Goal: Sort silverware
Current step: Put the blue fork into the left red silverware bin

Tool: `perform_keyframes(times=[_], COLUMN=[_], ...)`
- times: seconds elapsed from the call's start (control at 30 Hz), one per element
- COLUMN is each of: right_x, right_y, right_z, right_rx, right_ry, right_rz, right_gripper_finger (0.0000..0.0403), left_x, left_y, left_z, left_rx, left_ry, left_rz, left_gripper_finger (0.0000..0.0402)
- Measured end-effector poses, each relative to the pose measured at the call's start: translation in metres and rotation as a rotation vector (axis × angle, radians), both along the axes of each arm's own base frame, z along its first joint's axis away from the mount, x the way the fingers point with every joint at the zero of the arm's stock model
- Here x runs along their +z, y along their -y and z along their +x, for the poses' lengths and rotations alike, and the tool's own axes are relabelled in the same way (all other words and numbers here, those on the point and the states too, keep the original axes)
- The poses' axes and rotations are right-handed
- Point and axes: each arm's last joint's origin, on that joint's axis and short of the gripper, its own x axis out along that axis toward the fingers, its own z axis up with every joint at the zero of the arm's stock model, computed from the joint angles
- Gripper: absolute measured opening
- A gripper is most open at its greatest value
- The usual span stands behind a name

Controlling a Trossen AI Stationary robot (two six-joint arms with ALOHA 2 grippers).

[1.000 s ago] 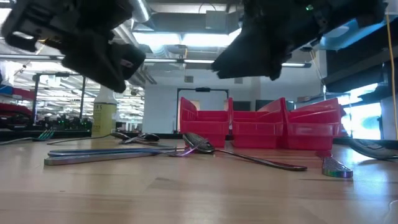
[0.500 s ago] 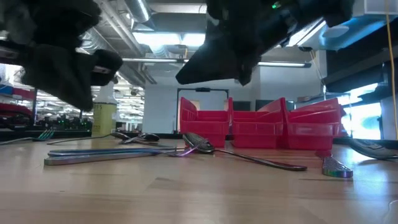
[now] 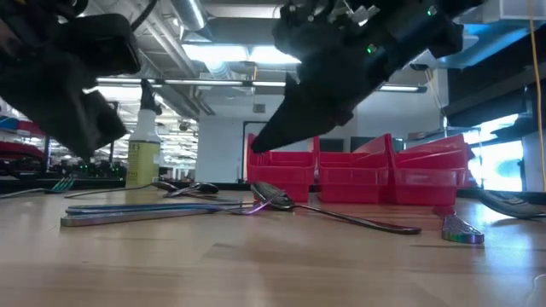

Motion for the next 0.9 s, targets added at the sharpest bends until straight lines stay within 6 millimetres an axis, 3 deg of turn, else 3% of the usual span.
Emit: perform_keyframes(times=[0.23, 0.9], right_x=[-0.004, -0.021], right_y=[0.006, 0.019], right_z=[-0.001, 0.002], right_rx=[0.114, 0.189], right_ry=[-0.079, -0.157], right_rz=[-0.003, 0.033], right_gripper_finger=[0.0, 0.0], left_x=[0.0, -0.004], left_y=[0.003, 0.0], left_z=[-0.001, -0.004], left_rx=[0.002, 0.02], left_ry=[-0.066, -0.098], left_rz=[-0.132, -0.073], left_gripper_finger=[0.0, 0.0])
